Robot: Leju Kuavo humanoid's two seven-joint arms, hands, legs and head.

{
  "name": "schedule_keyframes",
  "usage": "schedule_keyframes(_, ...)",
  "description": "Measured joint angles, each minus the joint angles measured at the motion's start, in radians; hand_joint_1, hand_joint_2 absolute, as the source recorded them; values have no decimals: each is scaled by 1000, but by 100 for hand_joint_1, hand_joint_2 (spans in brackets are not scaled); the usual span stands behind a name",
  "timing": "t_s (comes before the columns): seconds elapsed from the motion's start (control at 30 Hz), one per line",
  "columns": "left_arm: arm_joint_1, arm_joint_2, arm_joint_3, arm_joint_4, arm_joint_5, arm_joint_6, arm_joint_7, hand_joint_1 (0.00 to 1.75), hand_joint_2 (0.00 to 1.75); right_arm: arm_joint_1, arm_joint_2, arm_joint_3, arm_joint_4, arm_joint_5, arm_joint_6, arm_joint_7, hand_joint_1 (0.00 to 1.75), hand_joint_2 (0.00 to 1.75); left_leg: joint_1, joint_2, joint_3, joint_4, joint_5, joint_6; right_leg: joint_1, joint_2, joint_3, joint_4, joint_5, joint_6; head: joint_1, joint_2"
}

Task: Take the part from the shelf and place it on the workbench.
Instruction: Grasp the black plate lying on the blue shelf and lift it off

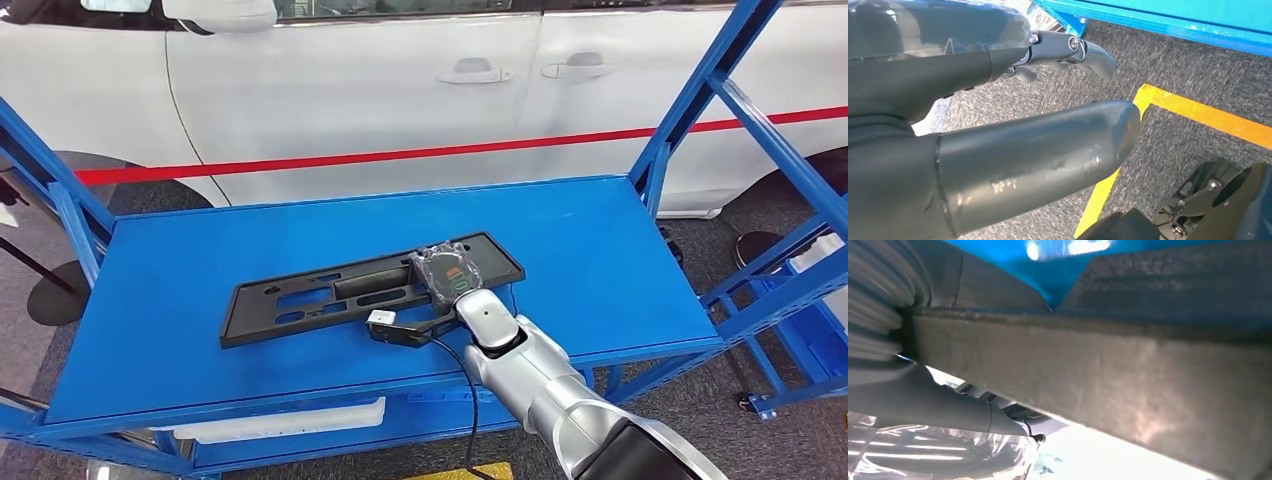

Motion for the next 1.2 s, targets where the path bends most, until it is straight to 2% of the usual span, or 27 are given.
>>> schedule_keyframes(0.17, 1, 0, 0, 0, 8, 4, 0, 0, 0, 1, -8, -19, -19, -60, -31, -37, 175, 175, -2, 0, -1, 2, 0, 1, -6, -1, 0, -2, 3, 57, 0, 0)
schedule_keyframes(0.23, 3, 1, 1, 0, 16, 8, -2, 0, 0, 1, -20, -40, -47, -98, -47, -57, 175, 175, -2, -1, -2, 2, 0, 1, -6, -2, 0, -2, 3, 66, 0, 0)
schedule_keyframes(0.37, 14, 5, 5, 0, 28, 18, -7, 0, 0, -3, -55, -101, -146, -195, -45, -93, 175, 175, -1, -1, -4, 2, 1, 0, -5, -2, -4, 1, 3, 67, 0, 0)
schedule_keyframes(0.53, 23, 11, 21, 0, 50, 34, -16, 0, 0, -24, -118, -173, -371, -361, 25, -129, 175, 175, 0, -1, -6, 2, 1, -1, -4, -2, -7, 4, 1, 68, 0, 0)
schedule_keyframes(0.83, 39, 16, 64, 0, 122, 59, -59, 0, 0, -36, -203, -291, -776, -806, 135, -190, 175, 175, 1, -2, -7, 2, 0, -2, -3, -4, -8, 5, -2, 65, 0, 0)
schedule_keyframes(0.9, 44, 17, 86, 0, 162, 62, -103, 0, 87, -29, -221, -312, -844, -877, 140, -198, 175, 175, 1, -2, -7, 2, 0, -3, -3, -4, -8, 5, -3, 65, -1, 0)
schedule_keyframes(0.97, 47, 17, 120, 0, 221, 63, -201, 0, 175, -7, -243, -326, -904, -955, 138, -212, 175, 175, 1, -3, -7, 2, 0, -3, -3, -5, -8, 4, -3, 65, -1, 0)
schedule_keyframes(1.1, 48, 14, 215, -1, 328, -6, -434, 0, 175, 70, -305, -367, -1017, -1091, 122, -249, 175, 175, 1, -5, -7, 2, 0, -3, -3, -7, -7, 4, -3, 65, 0, 0)
schedule_keyframes(1.2, 46, 10, 272, -3, 360, -63, -527, 0, 175, 123, -347, -401, -1070, -1116, 108, -268, 175, 175, 1, -5, -7, 2, -1, -3, -3, -6, -7, 4, -3, 65, 0, 0)
